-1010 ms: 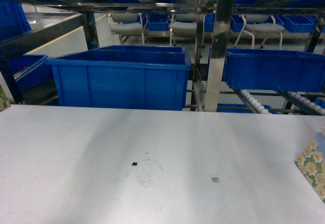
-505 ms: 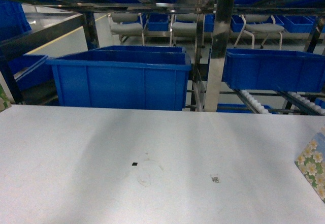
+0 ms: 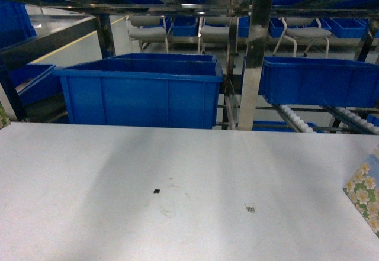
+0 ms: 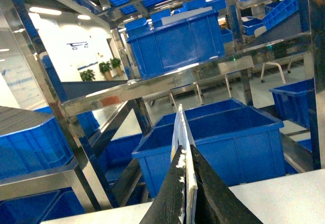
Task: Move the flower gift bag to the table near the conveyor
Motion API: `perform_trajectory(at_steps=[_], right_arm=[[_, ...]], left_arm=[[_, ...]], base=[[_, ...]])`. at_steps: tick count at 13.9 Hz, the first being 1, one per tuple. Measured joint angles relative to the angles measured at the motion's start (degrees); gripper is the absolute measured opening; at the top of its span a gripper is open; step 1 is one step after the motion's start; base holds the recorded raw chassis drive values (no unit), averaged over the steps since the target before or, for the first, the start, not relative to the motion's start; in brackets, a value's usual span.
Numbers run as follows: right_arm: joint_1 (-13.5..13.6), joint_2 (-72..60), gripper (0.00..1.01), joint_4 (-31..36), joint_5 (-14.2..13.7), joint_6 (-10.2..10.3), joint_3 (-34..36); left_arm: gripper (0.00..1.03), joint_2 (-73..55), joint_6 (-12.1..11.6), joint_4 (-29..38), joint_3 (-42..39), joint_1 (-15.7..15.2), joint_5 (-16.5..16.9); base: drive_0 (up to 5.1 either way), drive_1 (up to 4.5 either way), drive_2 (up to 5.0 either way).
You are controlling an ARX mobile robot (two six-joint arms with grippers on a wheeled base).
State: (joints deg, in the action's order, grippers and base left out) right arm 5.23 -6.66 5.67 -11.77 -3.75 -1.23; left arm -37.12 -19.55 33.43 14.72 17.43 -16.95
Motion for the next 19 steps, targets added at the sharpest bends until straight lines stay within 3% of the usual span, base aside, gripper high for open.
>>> perform_trajectory(at_steps=[9, 10, 12, 13, 15, 19], right_arm=[[0.00, -0.04, 0.98, -0.07, -0.17, -0.26, 0.04], [0.00, -0.04, 0.98, -0.07, -0.17, -0.26, 0.04], [0.00, -0.04, 0.98, -0.07, -0.17, -0.35, 0.04], [0.00, -0.04, 0.98, -0.04, -0.17, -0.37, 0.04], [0.00, -0.04, 0.98, -0.07, -0.20, -0.37, 0.04], [0.00, -0.04, 0.98, -0.07, -0.22, -0.37, 0.04]], left_arm=[[0.02, 0.02, 0.00, 0.00, 0.00, 0.00, 0.00], [0.02, -2.10, -0.02, 3.23, -0.04, 1.38, -1.95], [0.02, -15.19, -0.20, 14.95, 1.66, 8.39, -7.10], [0.02, -23.45, -0.13, 19.04, 2.51, 9.97, -8.00], [0.02, -34.49, 0.83, 25.64, 5.99, 10.51, -8.68], [0.02, -49.40, 4.22, 32.68, 11.34, 8.09, -7.76]], base=[[0.0, 0.00, 0.0], [0.0, 0.00, 0.0], [0.0, 0.00, 0.0], [0.0, 0.00, 0.0], [0.0, 0.00, 0.0], [0.0, 0.00, 0.0]])
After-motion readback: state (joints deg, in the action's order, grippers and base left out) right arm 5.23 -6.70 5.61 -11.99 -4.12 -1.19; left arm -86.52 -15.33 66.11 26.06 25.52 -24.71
